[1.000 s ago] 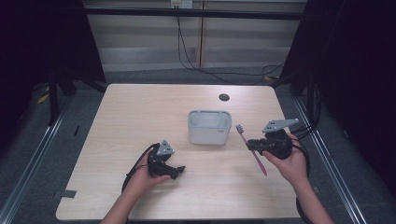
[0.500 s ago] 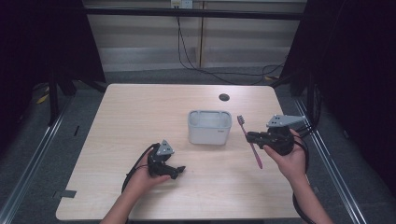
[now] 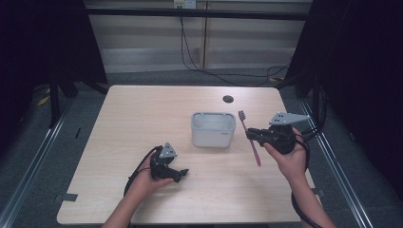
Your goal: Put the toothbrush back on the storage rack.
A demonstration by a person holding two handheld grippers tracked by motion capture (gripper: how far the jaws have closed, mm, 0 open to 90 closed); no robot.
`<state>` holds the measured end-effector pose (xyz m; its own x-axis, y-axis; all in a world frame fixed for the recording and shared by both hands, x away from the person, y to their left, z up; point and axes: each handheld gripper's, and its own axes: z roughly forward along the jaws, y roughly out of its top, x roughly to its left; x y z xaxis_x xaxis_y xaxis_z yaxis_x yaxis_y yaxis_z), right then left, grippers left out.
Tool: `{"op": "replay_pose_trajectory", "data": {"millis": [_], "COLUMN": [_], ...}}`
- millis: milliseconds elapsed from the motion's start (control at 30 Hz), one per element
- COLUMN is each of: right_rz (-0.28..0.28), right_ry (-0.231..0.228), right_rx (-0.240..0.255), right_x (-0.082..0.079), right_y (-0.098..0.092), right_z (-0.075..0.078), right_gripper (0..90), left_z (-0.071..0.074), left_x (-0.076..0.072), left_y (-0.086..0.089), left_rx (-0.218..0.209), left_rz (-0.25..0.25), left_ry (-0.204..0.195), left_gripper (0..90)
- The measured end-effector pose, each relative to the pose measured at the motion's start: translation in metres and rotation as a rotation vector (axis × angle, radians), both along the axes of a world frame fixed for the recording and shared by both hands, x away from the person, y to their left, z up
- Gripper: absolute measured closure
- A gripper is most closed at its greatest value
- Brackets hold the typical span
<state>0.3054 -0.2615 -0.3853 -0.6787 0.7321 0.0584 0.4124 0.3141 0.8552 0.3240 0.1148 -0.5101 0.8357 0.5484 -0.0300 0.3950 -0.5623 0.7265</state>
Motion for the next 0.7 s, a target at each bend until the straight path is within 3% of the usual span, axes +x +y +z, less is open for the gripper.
{"op": "replay_pose_trajectory", "data": {"millis": [700], "right_rz": [-0.053], "right_ry": [-0.1], "right_rx": [0.123], "right_x": [0.01], "right_y": [0.005], "right_z": [0.017], "right_gripper": [80.2], "left_z": [0.0], "left_x": [0.0], "left_y": [0.0], "left_rx": [0.001], "left_rz": [0.0], "left_ry": [-0.002], "left_gripper": [14.7]}}
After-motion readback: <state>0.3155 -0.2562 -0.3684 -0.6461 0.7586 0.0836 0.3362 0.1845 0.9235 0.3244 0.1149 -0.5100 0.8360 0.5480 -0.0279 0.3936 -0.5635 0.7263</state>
